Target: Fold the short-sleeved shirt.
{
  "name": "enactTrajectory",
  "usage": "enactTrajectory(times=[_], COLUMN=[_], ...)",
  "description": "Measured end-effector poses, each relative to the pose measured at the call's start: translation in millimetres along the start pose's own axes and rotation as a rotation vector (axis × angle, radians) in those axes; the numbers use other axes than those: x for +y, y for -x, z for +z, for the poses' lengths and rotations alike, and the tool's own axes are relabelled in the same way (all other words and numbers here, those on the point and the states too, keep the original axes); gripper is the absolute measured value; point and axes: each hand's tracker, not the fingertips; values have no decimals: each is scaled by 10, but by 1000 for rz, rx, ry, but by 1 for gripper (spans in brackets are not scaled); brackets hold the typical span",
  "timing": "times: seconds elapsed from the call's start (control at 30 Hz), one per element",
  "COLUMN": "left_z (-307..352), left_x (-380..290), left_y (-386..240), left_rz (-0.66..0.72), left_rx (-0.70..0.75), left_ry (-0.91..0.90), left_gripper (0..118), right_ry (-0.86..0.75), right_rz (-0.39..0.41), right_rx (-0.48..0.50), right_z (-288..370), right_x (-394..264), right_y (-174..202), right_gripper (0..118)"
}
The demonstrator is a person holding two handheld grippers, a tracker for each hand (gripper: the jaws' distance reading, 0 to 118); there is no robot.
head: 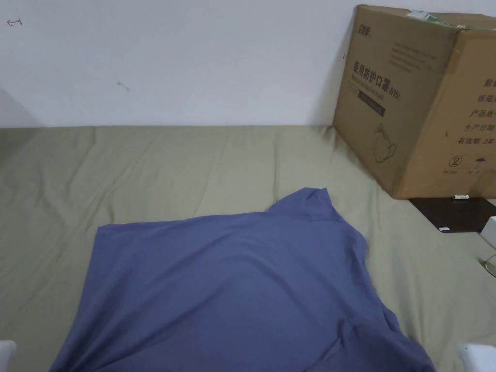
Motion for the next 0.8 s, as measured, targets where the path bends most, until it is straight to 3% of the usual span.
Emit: enactTrajectory(times=[0.07,0.2,0.43,0.6,0.8], left_z=[49,169,288,-117,-862], left_x=[-35,-153,-86,374,1049], left_y=[-1,17,93,277,314], left_rz=[-10,-45,0,83,74], left_rx=[-2,-3,-40,-73,-49], left_ry=[3,36,41,99,195], left_gripper=[7,7,7,7,7], right_ry=[-15,6,-28,10,83], right_rz=[36,25,-103,-169,-199], right_rx=[-18,-2,82,109,105], right_z=[141,394,702,523,-174], right_x=[-43,-140,-77,554,1590], right_y=[72,1,-105,-135,-177], right_gripper=[5,5,5,5,5])
